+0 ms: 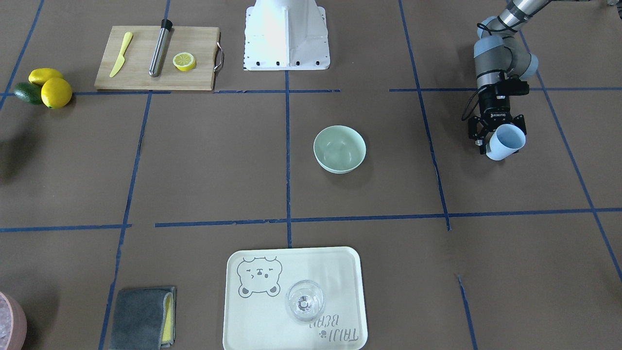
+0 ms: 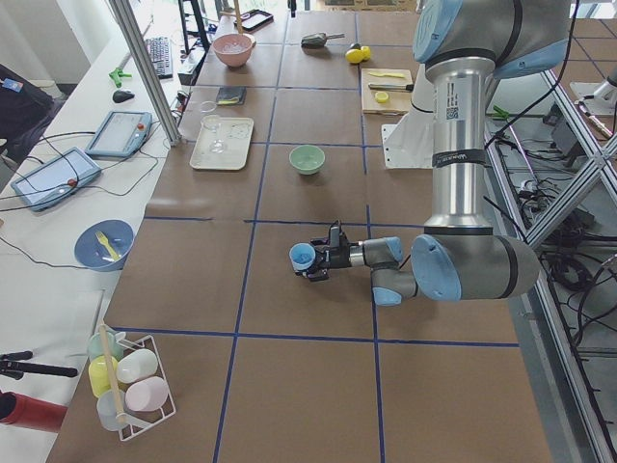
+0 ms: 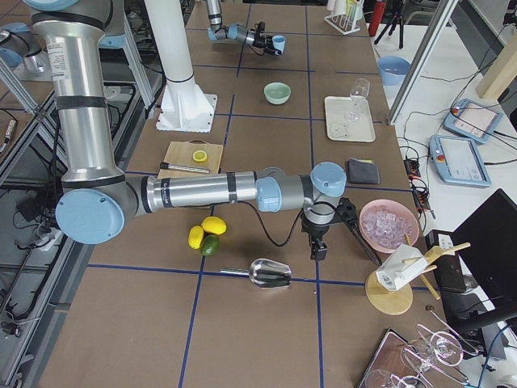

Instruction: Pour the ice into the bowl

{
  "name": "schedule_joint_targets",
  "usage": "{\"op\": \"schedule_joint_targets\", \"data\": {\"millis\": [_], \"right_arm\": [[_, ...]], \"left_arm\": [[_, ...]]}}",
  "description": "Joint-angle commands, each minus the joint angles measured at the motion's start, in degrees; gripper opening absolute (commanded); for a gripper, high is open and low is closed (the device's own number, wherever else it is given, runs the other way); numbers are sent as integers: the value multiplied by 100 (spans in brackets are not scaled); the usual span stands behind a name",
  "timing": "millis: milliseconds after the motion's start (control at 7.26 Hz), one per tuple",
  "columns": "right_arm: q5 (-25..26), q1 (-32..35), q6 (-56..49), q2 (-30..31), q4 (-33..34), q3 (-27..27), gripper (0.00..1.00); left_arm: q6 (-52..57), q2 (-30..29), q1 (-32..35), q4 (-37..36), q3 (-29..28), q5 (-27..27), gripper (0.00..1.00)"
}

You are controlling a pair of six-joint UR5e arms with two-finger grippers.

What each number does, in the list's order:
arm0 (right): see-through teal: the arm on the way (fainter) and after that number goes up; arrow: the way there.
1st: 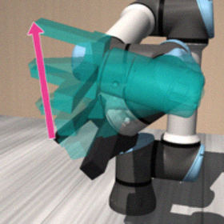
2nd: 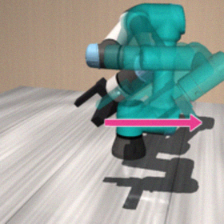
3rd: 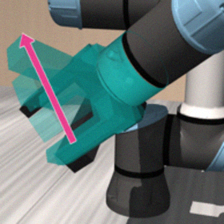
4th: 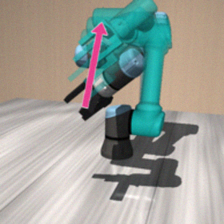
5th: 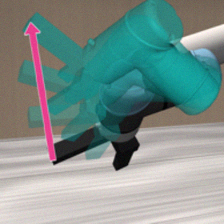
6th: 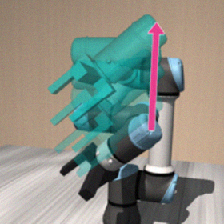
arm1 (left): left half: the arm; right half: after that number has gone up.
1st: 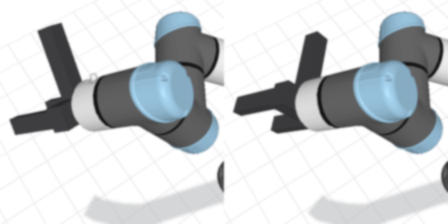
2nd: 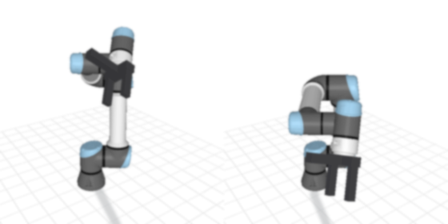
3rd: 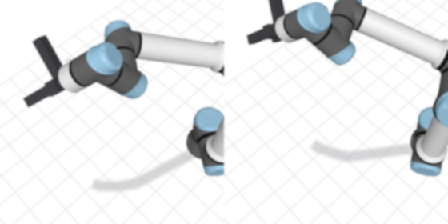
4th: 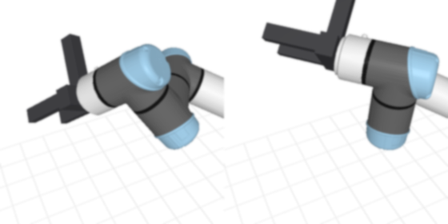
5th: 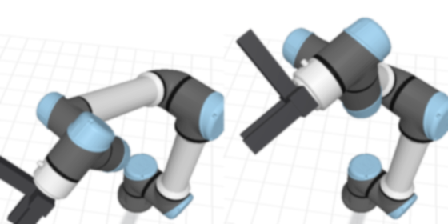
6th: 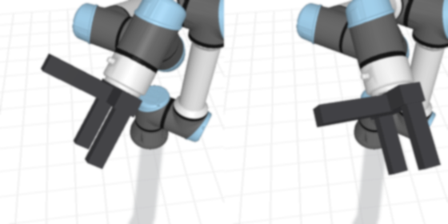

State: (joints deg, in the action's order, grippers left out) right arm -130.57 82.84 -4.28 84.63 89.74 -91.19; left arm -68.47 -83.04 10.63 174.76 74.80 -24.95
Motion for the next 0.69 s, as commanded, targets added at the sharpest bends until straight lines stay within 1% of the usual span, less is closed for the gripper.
{"op": "schedule_joint_targets", "data": {"millis": [0,275,413,551], "right_arm": [[-12,57,6,27,0,-4,100],[-12,74,6,36,0,-4,100],[-12,75,6,45,0,-4,100],[-21,75,6,71,0,-4,100]], "left_arm": [[18,-45,18,66,69,-27,18],[244,-28,27,128,297,-27,7],[1021,-45,44,137,550,-19,9],[1925,-106,140,189,918,7,20]]}}
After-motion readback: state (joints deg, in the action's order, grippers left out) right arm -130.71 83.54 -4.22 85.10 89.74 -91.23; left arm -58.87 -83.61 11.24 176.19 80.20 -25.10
